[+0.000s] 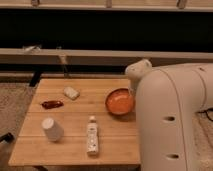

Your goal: Drag the ceramic bowl in a circle

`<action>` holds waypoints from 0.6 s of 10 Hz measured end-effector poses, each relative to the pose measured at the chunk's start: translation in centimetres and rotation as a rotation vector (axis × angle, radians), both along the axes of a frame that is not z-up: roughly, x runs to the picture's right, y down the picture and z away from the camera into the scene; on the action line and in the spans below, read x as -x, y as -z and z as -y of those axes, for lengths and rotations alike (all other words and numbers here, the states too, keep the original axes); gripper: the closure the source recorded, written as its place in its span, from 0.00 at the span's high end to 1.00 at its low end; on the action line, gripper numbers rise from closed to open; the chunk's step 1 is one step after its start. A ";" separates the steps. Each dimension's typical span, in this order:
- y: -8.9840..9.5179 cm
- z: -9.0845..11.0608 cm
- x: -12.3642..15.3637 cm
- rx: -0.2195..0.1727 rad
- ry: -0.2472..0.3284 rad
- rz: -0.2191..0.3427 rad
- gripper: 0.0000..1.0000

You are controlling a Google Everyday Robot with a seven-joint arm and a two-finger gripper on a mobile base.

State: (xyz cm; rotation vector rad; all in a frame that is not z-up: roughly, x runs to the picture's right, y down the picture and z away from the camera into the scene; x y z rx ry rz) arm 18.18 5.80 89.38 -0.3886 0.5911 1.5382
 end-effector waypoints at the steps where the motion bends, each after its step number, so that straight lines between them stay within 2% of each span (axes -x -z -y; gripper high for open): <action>1: -0.9 0.9 1.2 -0.003 0.015 0.016 0.00; 3: -2.8 2.7 4.4 -0.010 0.046 0.063 0.00; 6: -5.3 4.8 10.4 -0.019 0.113 0.172 0.00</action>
